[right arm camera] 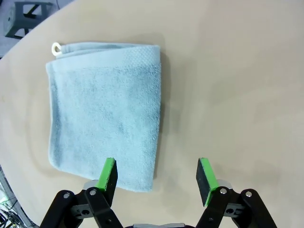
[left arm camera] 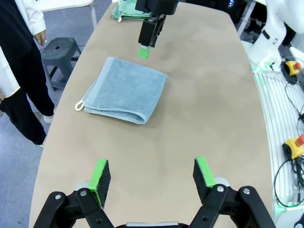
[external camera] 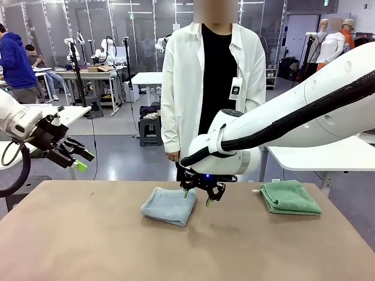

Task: Fold the towels and place them in the basket.
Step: Stack the folded Towel with hook on the right side of the table.

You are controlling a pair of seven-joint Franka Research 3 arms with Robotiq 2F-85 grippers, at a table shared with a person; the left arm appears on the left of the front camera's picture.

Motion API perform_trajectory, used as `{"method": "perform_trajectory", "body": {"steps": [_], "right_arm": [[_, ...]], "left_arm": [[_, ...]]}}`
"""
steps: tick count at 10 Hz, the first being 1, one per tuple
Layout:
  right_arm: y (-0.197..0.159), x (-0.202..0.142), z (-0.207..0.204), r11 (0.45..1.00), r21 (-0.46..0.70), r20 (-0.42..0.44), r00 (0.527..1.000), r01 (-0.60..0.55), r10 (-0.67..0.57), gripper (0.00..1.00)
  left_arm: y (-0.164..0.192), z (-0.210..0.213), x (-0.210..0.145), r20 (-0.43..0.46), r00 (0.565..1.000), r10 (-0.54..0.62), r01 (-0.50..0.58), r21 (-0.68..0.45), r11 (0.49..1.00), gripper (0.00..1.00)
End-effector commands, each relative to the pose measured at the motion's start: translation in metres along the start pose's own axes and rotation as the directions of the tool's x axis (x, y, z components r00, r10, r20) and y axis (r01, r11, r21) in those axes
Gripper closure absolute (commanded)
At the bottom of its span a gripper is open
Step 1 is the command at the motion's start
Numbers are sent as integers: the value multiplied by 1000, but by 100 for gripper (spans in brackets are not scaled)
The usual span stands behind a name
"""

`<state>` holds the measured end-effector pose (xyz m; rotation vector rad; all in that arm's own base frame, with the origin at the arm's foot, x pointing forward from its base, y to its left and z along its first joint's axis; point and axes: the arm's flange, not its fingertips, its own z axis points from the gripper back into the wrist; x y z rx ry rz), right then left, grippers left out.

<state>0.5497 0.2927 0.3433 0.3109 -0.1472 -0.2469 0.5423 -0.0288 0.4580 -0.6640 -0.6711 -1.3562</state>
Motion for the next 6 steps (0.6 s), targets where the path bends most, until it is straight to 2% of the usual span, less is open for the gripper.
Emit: {"method": "perform_trajectory", "body": {"steps": [1, 3, 6], "right_arm": [[9, -1, -11, 998, 29, 33, 998, 50, -51, 16], [11, -2, -22, 997, 27, 25, 997, 78, -78, 16], [14, 0, -36, 996, 62, 52, 997, 57, -60, 16]], "left_arm": [[0, 1, 1, 1, 1000, -2, 2, 1, 1000, 12], [0, 1, 1, 1, 1000, -2, 2, 1, 1000, 12], [0, 1, 1, 1, 1000, -2, 2, 1, 1000, 12]]}}
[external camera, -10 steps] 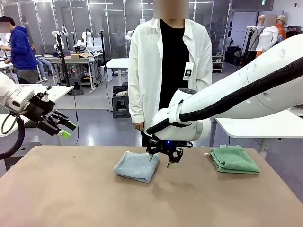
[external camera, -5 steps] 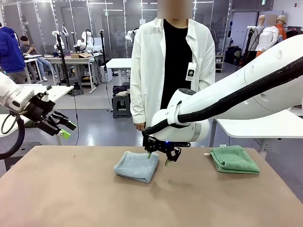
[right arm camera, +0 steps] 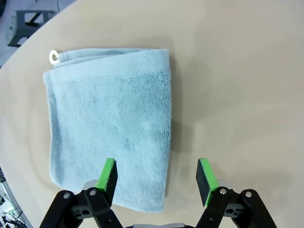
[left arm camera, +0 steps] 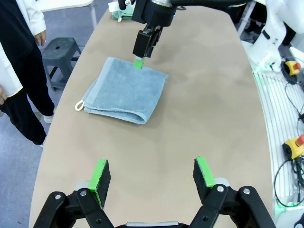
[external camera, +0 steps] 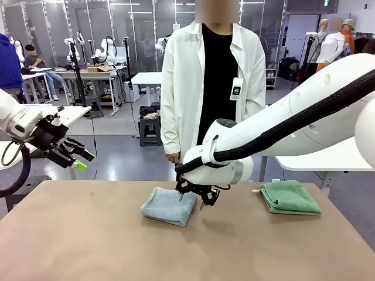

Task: Fold the towels and place them in the basket.
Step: Stack the folded Towel with hook on the right side of the table.

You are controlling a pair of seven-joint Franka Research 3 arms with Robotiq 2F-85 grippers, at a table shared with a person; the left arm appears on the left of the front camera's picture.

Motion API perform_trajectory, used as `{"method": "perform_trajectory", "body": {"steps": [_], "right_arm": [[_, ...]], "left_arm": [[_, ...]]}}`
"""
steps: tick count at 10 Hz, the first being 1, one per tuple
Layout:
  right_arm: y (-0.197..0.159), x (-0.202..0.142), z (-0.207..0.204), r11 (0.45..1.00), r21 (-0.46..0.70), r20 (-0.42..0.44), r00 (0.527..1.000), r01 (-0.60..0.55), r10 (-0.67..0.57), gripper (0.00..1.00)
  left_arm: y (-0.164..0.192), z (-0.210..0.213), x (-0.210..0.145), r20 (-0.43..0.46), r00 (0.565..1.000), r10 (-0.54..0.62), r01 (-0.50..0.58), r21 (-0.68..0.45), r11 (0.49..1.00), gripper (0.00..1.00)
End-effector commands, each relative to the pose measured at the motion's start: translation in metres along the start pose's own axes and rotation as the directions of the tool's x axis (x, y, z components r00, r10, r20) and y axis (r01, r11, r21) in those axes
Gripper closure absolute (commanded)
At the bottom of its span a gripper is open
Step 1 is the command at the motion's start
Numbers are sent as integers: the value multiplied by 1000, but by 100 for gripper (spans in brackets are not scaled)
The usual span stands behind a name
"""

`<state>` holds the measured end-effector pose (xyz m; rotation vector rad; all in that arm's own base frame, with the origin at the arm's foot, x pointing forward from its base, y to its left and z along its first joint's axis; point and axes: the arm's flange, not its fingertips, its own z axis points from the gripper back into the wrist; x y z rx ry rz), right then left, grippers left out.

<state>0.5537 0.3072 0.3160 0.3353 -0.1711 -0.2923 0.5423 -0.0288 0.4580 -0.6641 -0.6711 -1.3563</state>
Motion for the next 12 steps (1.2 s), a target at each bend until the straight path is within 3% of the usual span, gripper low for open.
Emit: {"method": "perform_trajectory", "body": {"steps": [1, 4, 5, 6, 7, 8, 9, 10, 11, 12], "right_arm": [[8, 6, -10, 999, 42, 32, 999, 14, -16, 16], [8, 11, -19, 999, 47, 26, 999, 22, -23, 16], [7, 11, -21, 999, 49, 33, 999, 9, -11, 31], [6, 11, -23, 999, 53, 38, 999, 6, -8, 34], [5, 12, -24, 998, 56, 43, 999, 5, -8, 50], [4, 14, -27, 998, 57, 42, 999, 9, -12, 53], [3, 16, -29, 998, 54, 41, 999, 15, -17, 68], [2, 17, -30, 998, 54, 42, 999, 17, -19, 71], [1, 16, -30, 998, 57, 44, 999, 15, -17, 86], [2, 14, -28, 999, 54, 48, 999, 3, -6, 90]], "left_arm": [[0, 1, 1, 1, 1000, -2, 2, 1, 1000, 12], [0, 1, 1, 1, 1000, -2, 2, 1, 1000, 12], [0, 1, 1, 1, 1000, -2, 2, 1, 1000, 12], [0, 1, 1, 1, 1000, -2, 2, 1, 1000, 12], [0, 1, 1, 1, 1000, -2, 2, 1, 1000, 12], [0, 1, 1, 1, 1000, -2, 2, 1, 1000, 12], [0, 1, 1, 1, 1000, -2, 2, 1, 1000, 12], [0, 1, 1, 1, 1000, -2, 2, 1, 1000, 12], [0, 1, 1, 1, 1000, -2, 2, 1, 1000, 12], [0, 1, 1, 1, 1000, -2, 2, 1, 1000, 12]]}}
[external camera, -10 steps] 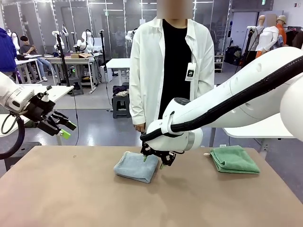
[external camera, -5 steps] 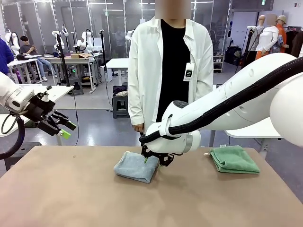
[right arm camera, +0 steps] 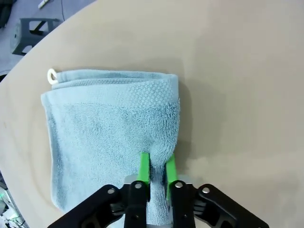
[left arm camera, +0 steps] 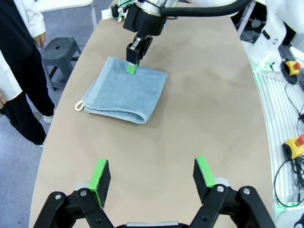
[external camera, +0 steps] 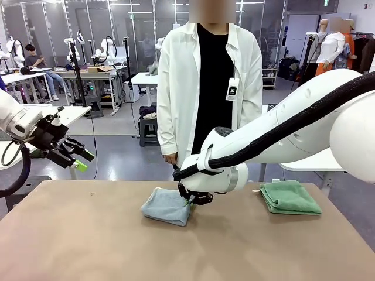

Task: Fold the towels and place them in the basket.
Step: Stack the folded Towel with hook on the right side of the table.

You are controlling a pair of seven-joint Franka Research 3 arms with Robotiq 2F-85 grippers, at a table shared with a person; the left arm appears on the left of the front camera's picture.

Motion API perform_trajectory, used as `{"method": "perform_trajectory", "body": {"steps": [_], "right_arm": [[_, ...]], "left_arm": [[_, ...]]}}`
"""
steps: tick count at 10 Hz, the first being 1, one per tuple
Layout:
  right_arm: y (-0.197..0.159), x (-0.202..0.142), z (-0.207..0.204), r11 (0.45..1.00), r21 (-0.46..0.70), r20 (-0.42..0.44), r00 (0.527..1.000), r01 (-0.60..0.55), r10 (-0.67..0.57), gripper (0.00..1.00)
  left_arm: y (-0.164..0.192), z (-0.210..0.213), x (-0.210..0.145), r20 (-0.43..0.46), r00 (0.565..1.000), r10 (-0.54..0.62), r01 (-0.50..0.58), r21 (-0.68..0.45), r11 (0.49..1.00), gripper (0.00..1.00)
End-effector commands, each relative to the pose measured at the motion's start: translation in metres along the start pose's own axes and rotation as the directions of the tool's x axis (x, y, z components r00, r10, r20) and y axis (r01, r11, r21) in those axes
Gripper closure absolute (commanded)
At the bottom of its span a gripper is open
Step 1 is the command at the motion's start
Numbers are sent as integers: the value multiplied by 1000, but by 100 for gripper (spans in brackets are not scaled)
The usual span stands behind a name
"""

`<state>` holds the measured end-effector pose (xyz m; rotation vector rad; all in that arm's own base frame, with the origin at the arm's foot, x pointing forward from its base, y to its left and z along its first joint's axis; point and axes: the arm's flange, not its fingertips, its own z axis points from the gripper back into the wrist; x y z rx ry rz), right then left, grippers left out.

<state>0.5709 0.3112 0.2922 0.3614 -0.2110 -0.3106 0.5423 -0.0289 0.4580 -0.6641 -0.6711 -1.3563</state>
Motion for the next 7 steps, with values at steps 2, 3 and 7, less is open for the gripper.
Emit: {"method": "perform_trajectory", "body": {"steps": [2, 3, 7], "right_arm": [[4, -2, 2, 999, 3, 21, 999, -49, 49, 100], [4, -1, 2, 998, -2, 16, 998, -60, 60, 100], [3, -2, 1, 1000, 3, 5, 1000, -28, 28, 100]], "left_arm": [[0, 1, 1, 1, 1000, -2, 2, 1, 1000, 12], [0, 1, 1, 1, 1000, -2, 2, 1, 1000, 12], [0, 1, 1, 1, 1000, -2, 2, 1, 1000, 12]]}}
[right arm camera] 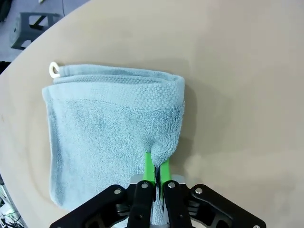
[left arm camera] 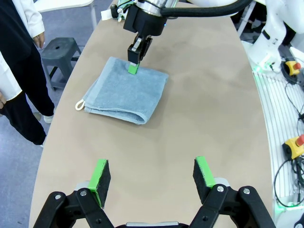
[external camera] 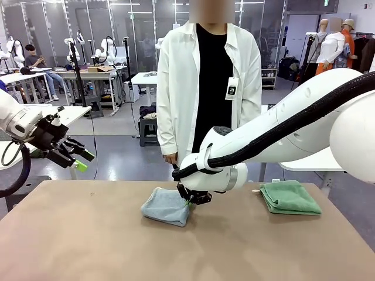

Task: Fold the towels and place them in the basket.
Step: Stack the folded Towel with hook on the right side of the table.

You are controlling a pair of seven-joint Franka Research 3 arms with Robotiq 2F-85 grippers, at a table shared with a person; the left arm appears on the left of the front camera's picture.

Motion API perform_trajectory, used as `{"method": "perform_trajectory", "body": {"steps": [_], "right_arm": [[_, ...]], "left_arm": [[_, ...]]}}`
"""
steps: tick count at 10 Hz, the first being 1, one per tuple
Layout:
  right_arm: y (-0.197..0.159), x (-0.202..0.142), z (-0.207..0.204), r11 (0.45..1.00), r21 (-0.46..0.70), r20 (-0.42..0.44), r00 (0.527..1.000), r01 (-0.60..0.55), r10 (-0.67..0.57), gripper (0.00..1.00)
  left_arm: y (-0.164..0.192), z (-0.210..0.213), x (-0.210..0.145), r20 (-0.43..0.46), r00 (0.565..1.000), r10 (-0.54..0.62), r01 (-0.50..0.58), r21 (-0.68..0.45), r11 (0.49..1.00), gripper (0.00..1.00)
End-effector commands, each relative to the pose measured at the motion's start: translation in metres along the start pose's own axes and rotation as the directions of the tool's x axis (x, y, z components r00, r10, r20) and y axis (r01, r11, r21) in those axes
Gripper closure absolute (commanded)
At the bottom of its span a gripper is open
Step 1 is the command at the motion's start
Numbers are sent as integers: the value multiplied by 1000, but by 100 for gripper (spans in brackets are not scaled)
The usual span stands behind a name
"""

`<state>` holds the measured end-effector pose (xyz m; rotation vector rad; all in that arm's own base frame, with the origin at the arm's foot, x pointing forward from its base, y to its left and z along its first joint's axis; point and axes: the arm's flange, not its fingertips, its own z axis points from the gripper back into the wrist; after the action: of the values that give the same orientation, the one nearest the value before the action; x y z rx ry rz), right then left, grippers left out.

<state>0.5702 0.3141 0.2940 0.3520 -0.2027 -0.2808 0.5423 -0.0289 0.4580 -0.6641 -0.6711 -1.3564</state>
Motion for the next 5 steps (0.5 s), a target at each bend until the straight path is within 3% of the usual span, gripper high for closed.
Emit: {"method": "perform_trajectory", "body": {"steps": [1, 3, 5], "right_arm": [[0, 0, 0, 1000, 10, 17, 1000, 1, -1, 100], [-7, 9, 13, 998, 46, -15, 999, -41, 42, 95], [-32, 34, 57, 987, 83, 7, 990, -140, 140, 95]], "left_arm": [[0, 1, 1, 1, 1000, -2, 2, 1, 1000, 12], [0, 1, 1, 1, 1000, -2, 2, 1, 1000, 12], [0, 1, 1, 1, 1000, -2, 2, 1, 1000, 12]]}}
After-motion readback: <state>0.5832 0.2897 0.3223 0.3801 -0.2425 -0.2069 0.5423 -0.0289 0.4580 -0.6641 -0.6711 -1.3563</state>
